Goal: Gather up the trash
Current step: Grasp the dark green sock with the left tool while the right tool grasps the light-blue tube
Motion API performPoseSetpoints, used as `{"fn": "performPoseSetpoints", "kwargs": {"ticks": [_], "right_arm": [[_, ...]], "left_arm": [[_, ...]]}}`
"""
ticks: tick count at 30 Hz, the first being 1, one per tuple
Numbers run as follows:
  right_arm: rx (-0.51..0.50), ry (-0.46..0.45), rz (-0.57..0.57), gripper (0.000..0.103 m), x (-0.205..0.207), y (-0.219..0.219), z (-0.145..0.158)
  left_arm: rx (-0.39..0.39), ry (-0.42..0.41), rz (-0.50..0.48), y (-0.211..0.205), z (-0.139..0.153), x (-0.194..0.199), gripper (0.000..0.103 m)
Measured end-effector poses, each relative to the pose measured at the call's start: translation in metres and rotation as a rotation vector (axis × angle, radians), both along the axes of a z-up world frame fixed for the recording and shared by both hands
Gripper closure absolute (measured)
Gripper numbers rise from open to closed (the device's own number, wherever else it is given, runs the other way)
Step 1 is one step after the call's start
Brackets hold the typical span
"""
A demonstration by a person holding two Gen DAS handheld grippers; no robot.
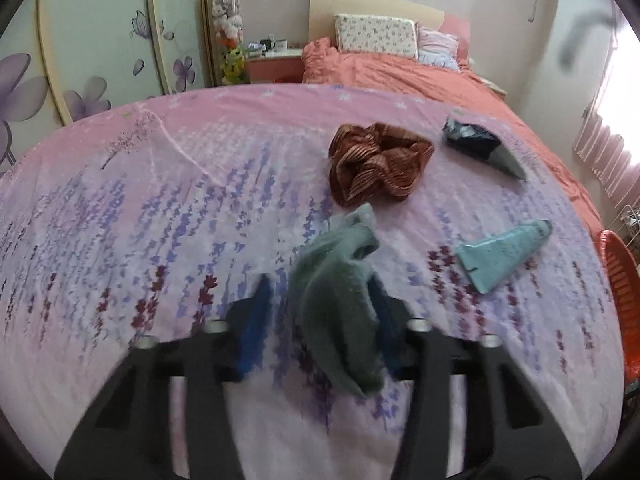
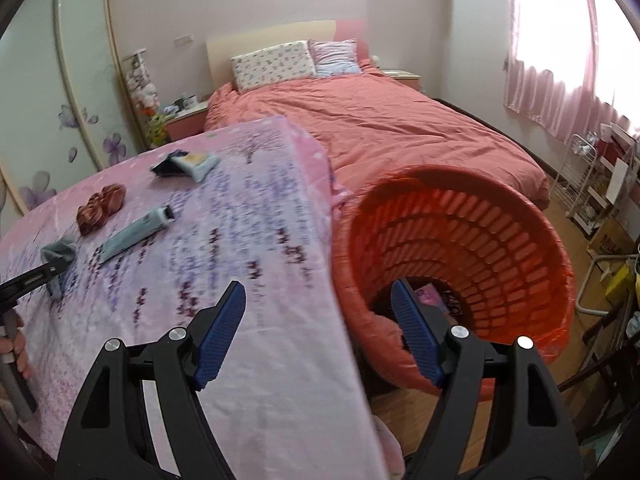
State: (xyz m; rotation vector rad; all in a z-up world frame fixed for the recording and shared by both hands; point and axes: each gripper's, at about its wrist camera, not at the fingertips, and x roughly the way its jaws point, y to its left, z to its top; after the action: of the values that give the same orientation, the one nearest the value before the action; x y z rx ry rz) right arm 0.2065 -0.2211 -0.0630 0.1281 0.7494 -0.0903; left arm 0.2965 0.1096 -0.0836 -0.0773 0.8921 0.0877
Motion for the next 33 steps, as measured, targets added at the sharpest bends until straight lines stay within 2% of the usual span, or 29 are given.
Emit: {"fn": "performPoseSetpoints", "kwargs": {"ticks": [2, 7, 9, 10, 13, 18, 23, 25, 28, 31, 33], "right_arm": [[0.000, 0.006, 0.020, 0.028, 0.004, 0.013, 0.000], [-0.005, 0.021, 0.085, 0.028, 0.015, 0.047, -0.003], [-0.002, 0.036, 0.113, 0.028, 0.023, 0.062, -0.006], [0.004, 0.049, 0.130, 0.028, 0.029, 0.073, -0.008], [0.024, 0.069, 0.160, 0.032, 0.042, 0.093, -0.012], [0.106, 0.112, 0.182, 0.039, 0.072, 0.126, -0.019], [0.170, 0.158, 0.132, 0.039, 0.104, 0.145, -0.025], [0.185, 0.170, 0.093, 0.039, 0.114, 0.149, -0.026], [0.170, 0.182, 0.014, 0.039, 0.130, 0.155, -0.027], [0.108, 0.186, -0.057, 0.040, 0.141, 0.163, -0.028], [0.056, 0.187, -0.074, 0.044, 0.145, 0.168, -0.029]], "left_arm": [[0.024, -0.001, 0.022, 0.003, 0.001, 0.002, 0.086], [0.167, -0.003, 0.073, 0.031, 0.008, 0.005, 0.087], [0.181, 0.017, 0.099, 0.043, 0.004, 0.012, 0.087], [0.167, 0.038, 0.115, 0.053, -0.001, 0.014, 0.085], [0.129, 0.030, 0.119, 0.063, 0.000, 0.014, 0.083], [0.143, 0.032, 0.114, 0.063, 0.000, 0.015, 0.083], [0.061, 0.021, 0.115, 0.076, -0.001, 0.017, 0.083], [0.055, 0.020, 0.114, 0.078, -0.002, 0.016, 0.083], [0.056, 0.020, 0.114, 0.081, -0.003, 0.015, 0.083], [0.050, 0.018, 0.114, 0.081, -0.003, 0.014, 0.083], [0.051, 0.018, 0.115, 0.082, -0.004, 0.014, 0.083]]}}
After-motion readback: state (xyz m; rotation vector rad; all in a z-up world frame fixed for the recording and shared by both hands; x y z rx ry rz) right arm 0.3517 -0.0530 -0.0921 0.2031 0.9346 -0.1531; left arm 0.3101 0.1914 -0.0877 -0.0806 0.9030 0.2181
